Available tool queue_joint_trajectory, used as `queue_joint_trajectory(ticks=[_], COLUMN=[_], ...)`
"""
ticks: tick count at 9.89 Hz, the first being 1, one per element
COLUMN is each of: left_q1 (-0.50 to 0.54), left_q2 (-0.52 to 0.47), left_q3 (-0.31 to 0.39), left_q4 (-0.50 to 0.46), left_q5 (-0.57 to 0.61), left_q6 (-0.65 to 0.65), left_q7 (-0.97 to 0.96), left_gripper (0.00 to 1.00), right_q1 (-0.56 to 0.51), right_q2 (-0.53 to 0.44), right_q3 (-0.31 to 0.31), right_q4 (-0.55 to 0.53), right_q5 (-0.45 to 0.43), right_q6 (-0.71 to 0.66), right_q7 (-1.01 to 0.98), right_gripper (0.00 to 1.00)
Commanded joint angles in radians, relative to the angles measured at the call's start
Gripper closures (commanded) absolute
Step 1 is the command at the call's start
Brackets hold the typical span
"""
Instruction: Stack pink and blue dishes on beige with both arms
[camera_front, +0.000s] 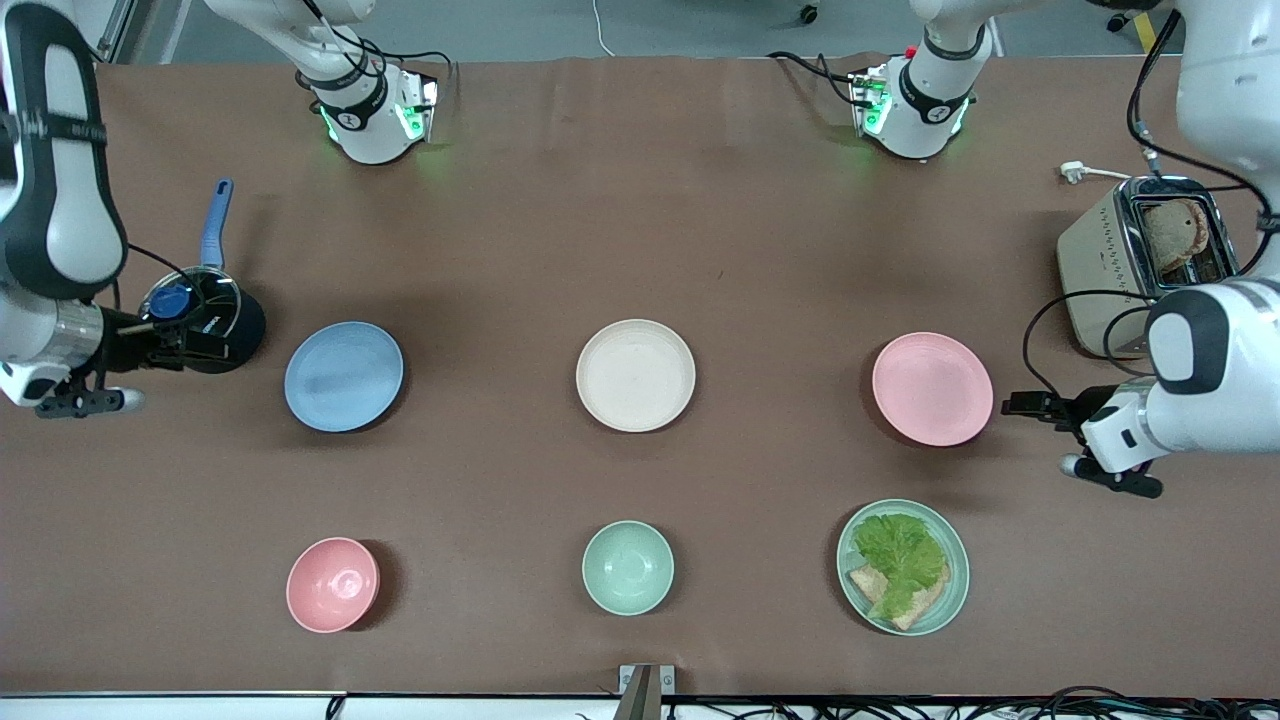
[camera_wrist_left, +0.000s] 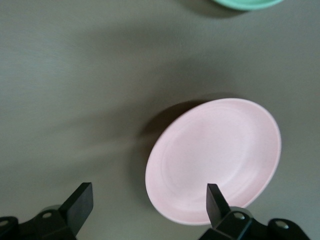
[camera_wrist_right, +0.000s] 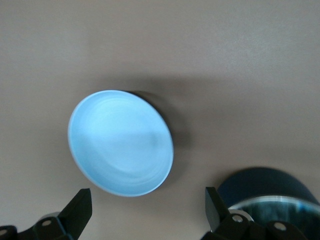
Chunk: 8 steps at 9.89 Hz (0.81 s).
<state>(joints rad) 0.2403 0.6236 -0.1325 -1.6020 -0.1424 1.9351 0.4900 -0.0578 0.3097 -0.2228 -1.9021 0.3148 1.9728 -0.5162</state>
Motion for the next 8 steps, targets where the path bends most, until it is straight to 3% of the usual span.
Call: queue_joint_trajectory(ticks=[1,3,5,8], left_q1=[0.022,0.022,0.019,0.016], left_q2=[0.086,0.123,0.130,0.134], left_q3=[-0.003,-0.003,-0.003,-0.002], left_q4=[-0.004,-0.004,-0.004,-0.004], left_q5=[-0.068,-0.092,-0.092,-0.092], left_q6=[0.035,0.035,0.035,0.035], left_q7=[0.119,0.191,0.199,0.200], left_gripper=[0.07,0.26,0.47,0.86], right_q1=[-0.014,-0.017,-0.010,-0.008], right_q2=[0.104,0.166,0.186,0.186], right_q3=[-0.026,-0.026,-0.026,-0.026], right_q4=[-0.053,-0.069,-0.087,-0.170], right_q5=[0.198,0.308,0.329,0.389], right_q6=[0.111,0.150,0.155,0.199], right_q7=[-0.236,-0.335,-0.344,-0.427], right_gripper=[0.00,0.00,0.00,0.20])
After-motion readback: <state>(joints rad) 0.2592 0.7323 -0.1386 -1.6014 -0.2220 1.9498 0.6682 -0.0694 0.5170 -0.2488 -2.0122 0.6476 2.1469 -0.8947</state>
